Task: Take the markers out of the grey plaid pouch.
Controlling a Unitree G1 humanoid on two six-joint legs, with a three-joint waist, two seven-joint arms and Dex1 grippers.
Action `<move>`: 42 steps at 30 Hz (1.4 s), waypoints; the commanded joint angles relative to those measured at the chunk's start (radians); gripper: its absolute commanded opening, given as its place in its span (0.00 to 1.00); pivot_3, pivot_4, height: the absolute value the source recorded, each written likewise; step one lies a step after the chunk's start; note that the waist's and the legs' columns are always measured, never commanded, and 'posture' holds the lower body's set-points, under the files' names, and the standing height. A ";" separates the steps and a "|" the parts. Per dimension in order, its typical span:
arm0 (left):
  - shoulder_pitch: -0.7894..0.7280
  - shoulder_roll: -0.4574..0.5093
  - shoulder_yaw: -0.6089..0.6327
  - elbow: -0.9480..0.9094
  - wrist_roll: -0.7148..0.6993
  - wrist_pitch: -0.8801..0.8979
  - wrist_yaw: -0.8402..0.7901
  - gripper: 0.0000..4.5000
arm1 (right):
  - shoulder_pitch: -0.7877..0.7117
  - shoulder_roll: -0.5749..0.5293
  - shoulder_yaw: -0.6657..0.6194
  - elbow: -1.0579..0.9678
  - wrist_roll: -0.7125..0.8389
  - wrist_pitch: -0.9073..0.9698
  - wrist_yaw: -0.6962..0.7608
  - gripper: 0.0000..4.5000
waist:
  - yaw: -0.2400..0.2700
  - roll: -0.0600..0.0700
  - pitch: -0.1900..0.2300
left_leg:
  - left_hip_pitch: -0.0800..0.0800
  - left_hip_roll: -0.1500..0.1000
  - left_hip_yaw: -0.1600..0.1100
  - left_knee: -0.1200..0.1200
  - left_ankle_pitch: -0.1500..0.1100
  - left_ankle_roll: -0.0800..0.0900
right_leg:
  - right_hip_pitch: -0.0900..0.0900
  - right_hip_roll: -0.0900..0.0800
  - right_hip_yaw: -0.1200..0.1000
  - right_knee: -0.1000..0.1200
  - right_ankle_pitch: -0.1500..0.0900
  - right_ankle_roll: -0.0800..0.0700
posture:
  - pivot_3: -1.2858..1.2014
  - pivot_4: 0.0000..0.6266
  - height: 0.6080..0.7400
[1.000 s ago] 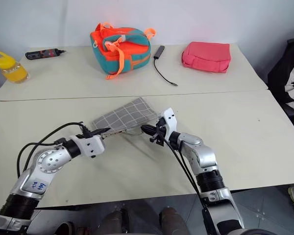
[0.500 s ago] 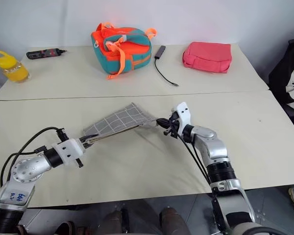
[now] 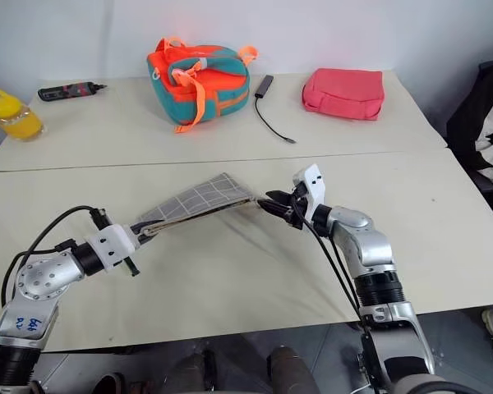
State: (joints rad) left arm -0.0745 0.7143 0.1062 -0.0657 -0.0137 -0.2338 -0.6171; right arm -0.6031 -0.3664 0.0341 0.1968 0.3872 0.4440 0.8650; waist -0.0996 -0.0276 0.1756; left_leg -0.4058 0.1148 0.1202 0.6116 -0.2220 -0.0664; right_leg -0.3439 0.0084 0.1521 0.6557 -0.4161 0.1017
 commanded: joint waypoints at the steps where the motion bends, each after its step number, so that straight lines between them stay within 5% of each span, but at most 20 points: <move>1: -0.013 0.000 0.007 -0.034 -0.018 0.008 -0.010 0.00 | -0.015 -0.048 -0.048 -0.057 0.012 -0.027 0.016 0.52 | 0.000 0.000 0.000 | 0.000 0.000 0.000 0.000 0.000 0.000 | 0.000 0.000 0.000 0.000 0.000 0.000 | 0.52 0.24 1.00; 7: -0.038 0.003 0.001 -0.034 -0.035 0.039 -0.039 0.00 | -0.085 -0.058 -0.075 -0.086 0.017 -0.082 0.011 0.48 | -0.007 0.002 0.003 | 0.000 0.000 0.000 0.001 0.000 0.000 | 0.000 0.000 0.000 0.000 0.000 0.000 | 0.52 0.24 1.00; 10: -0.061 0.000 -0.002 -0.050 -0.065 0.082 -0.063 0.00 | -0.090 -0.067 -0.016 -0.160 -0.002 -0.107 0.067 0.33 | -0.010 0.004 0.004 | 0.000 0.000 0.000 0.001 0.000 0.000 | 0.000 0.001 0.000 0.000 0.000 0.000 | 0.52 0.24 1.00; 14: -0.092 0.000 -0.005 -0.072 -0.088 0.128 -0.087 0.00 | -0.097 -0.067 0.076 -0.270 -0.026 -0.115 0.117 0.00 | -0.010 0.004 0.005 | 0.000 0.001 -0.001 0.000 -0.001 -0.001 | 0.000 0.001 -0.001 0.000 0.000 0.000 | 0.52 0.24 1.00; 21: -0.136 -0.001 -0.002 -0.141 -0.116 0.213 -0.102 0.00 | -0.131 -0.086 0.218 -0.191 -0.219 -0.279 0.129 0.00 | -0.010 0.002 0.007 | 0.000 0.001 0.000 0.003 -0.001 0.000 | 0.001 0.001 0.000 0.000 0.000 0.000 | 0.52 0.24 1.00; 36: -0.153 -0.026 -0.053 -0.234 -0.162 0.302 -0.163 0.00 | -0.165 -0.110 0.246 -0.098 -0.364 -0.371 0.132 0.00 | -0.011 0.001 0.008 | 0.000 0.001 0.000 0.004 -0.001 0.000 | 0.001 0.001 0.000 0.001 0.000 0.000 | 0.52 0.24 1.00; 42: -0.210 -0.052 -0.063 -0.307 -0.335 0.499 -0.227 0.00 | -0.212 -0.253 0.271 -0.179 -0.336 -0.405 0.360 0.00 | -0.004 0.002 0.010 | 0.000 0.001 -0.001 0.005 -0.001 0.000 | 0.002 0.001 -0.001 0.002 0.000 0.000 | 0.52 0.24 1.00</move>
State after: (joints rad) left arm -0.2504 0.6752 0.0257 -0.3037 -0.2553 0.2127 -0.8330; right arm -0.7969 -0.5882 0.3096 0.0894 0.0025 0.0391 1.1389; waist -0.1038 -0.0261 0.1858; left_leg -0.4054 0.1155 0.1186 0.6168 -0.2230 -0.0666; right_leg -0.3421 0.0091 0.1505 0.6573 -0.4162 0.1019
